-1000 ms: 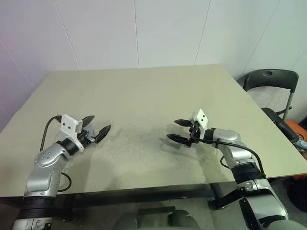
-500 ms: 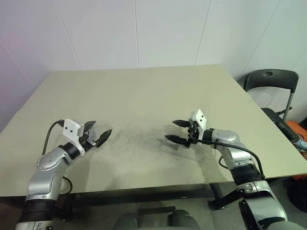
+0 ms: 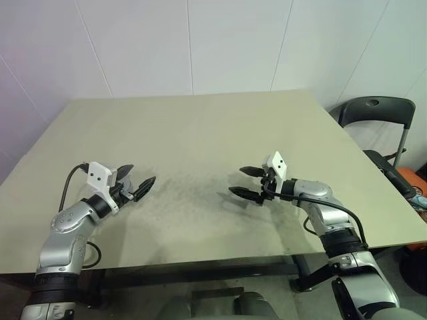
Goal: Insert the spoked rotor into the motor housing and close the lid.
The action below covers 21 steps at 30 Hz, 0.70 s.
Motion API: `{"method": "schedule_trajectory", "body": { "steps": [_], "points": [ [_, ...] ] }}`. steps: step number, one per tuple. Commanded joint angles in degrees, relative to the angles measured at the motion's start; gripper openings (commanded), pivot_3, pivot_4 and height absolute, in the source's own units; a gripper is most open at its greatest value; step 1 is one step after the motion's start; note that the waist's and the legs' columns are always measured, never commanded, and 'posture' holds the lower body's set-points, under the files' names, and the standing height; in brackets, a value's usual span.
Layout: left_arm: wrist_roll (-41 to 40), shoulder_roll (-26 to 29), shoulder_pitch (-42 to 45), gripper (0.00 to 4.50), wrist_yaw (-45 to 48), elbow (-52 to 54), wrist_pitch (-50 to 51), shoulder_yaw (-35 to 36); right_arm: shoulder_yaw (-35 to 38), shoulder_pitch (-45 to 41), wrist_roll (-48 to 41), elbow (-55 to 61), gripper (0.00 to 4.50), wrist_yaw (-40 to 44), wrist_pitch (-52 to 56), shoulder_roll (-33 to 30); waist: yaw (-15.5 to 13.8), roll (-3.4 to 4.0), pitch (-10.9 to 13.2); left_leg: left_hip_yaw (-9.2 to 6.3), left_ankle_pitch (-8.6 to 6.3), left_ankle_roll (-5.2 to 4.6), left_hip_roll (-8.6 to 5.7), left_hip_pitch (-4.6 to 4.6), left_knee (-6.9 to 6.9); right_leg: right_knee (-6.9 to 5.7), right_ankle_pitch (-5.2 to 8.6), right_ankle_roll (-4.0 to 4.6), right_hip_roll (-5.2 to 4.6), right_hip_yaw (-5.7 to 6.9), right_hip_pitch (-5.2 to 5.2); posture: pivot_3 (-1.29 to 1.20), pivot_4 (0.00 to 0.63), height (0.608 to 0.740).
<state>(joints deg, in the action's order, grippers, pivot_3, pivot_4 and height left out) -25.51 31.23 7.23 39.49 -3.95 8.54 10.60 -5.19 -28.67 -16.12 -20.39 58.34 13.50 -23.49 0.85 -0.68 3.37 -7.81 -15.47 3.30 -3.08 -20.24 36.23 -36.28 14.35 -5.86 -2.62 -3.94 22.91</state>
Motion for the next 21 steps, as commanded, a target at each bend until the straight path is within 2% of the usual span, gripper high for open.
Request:
{"method": "schedule_trajectory", "body": {
  "steps": [1,21],
  "points": [
    [0.17,0.31,1.18,4.48,0.13,0.52,-0.5,1.74,1.34,-1.87,-1.14,2.43,4.5,-0.17,-0.01,0.38,0.0,0.0,0.0,0.0,0.0,0.0,0.0,0.0,0.0,0.0,0.0,0.0,0.0,0.0,0.0,0.0,0.0,0.74],
    [0.56,0.23,2.74,4.48,0.25,-0.35,-0.61,1.54,1.36,-2.79,-0.86,1.33,4.5,0.24,-0.77,0.8,0.07,0.0,-0.01,0.0,0.0,0.0,0.0,0.02,0.02,-0.04,-0.01,0.0,0.0,0.0,0.0,0.0,0.0,0.74]
  ]
}}
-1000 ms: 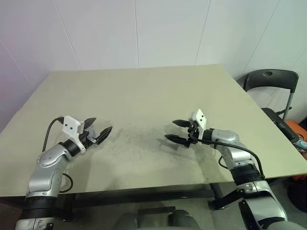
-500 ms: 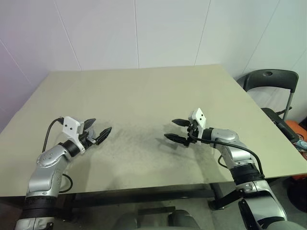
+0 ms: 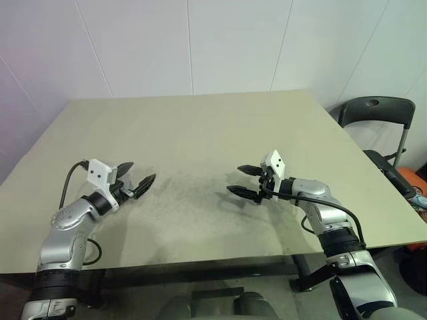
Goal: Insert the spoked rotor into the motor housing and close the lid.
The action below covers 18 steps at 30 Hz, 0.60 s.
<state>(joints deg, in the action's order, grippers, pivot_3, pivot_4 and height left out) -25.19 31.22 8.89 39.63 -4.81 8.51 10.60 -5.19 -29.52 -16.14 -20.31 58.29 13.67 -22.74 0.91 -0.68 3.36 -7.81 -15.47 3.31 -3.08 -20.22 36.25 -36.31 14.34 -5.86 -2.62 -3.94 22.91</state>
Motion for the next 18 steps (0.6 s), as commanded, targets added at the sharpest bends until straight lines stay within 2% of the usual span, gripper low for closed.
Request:
{"method": "schedule_trajectory", "body": {
  "steps": [1,18],
  "points": [
    [0.26,0.18,0.92,4.48,0.11,0.57,-0.63,1.56,1.37,-1.97,-0.83,1.17,4.5,0.34,-0.98,0.01,-0.01,0.0,0.0,0.0,0.0,0.0,0.0,0.0,0.0,0.0,0.0,0.0,0.0,0.0,0.0,0.0,0.0,0.74],
    [0.42,-0.47,0.97,4.48,-0.35,1.66,-0.25,1.77,1.3,-1.27,-0.7,0.84,4.5,0.66,-1.08,0.67,-0.04,0.0,-0.01,0.0,0.0,0.0,0.0,0.01,0.01,-0.03,-0.01,-0.01,0.0,0.0,0.0,0.0,0.0,0.74]
  ]
}}
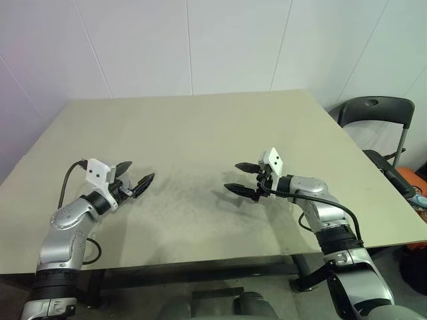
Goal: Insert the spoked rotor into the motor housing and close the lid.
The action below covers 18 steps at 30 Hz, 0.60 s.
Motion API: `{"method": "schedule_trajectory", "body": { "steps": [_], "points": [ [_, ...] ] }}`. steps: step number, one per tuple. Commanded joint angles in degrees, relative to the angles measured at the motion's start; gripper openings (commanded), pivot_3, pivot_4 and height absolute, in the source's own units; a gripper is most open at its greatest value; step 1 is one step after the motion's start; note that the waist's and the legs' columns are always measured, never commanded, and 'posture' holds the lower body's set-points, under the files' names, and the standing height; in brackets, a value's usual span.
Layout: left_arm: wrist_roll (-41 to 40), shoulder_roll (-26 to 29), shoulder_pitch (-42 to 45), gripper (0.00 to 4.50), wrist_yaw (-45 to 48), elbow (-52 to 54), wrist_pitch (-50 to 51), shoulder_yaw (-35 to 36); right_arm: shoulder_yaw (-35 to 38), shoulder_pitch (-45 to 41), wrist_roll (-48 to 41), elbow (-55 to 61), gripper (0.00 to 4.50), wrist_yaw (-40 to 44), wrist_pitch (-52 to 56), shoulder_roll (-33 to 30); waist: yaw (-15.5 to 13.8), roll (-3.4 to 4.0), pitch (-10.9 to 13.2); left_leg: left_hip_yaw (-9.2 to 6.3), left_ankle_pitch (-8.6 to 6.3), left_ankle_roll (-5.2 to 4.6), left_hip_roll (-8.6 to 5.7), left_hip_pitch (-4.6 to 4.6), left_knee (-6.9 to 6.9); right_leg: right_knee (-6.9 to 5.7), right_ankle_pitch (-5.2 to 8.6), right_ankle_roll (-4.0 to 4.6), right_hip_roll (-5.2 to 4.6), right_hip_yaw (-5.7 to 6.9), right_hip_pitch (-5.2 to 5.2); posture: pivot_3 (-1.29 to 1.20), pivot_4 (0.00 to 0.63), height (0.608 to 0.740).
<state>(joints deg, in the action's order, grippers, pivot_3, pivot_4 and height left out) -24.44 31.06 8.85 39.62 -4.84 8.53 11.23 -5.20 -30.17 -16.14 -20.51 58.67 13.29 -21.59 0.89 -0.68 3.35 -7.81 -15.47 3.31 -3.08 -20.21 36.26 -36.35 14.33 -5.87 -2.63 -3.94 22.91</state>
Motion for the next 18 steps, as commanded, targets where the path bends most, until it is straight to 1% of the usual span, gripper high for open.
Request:
{"method": "schedule_trajectory", "body": {
  "steps": [1,18],
  "points": [
    [-0.77,-0.75,1.19,4.48,-0.67,1.7,-0.11,1.5,1.17,-0.57,-0.52,0.94,4.5,0.39,-0.9,-0.54,-0.06,0.0,0.0,0.0,0.0,0.0,0.0,0.0,0.0,0.0,0.0,0.0,0.0,0.0,0.0,0.0,0.0,0.74],
    [0.25,-1.57,1.04,4.48,0.46,1.46,-0.07,0.53,1.7,-1.1,-0.63,-0.07,4.5,1.25,-1.93,-2.14,-0.02,0.0,-0.02,0.0,0.0,0.0,0.0,0.02,0.01,-0.03,-0.01,-0.01,0.0,0.0,-0.01,0.0,0.0,0.74]
  ]
}}
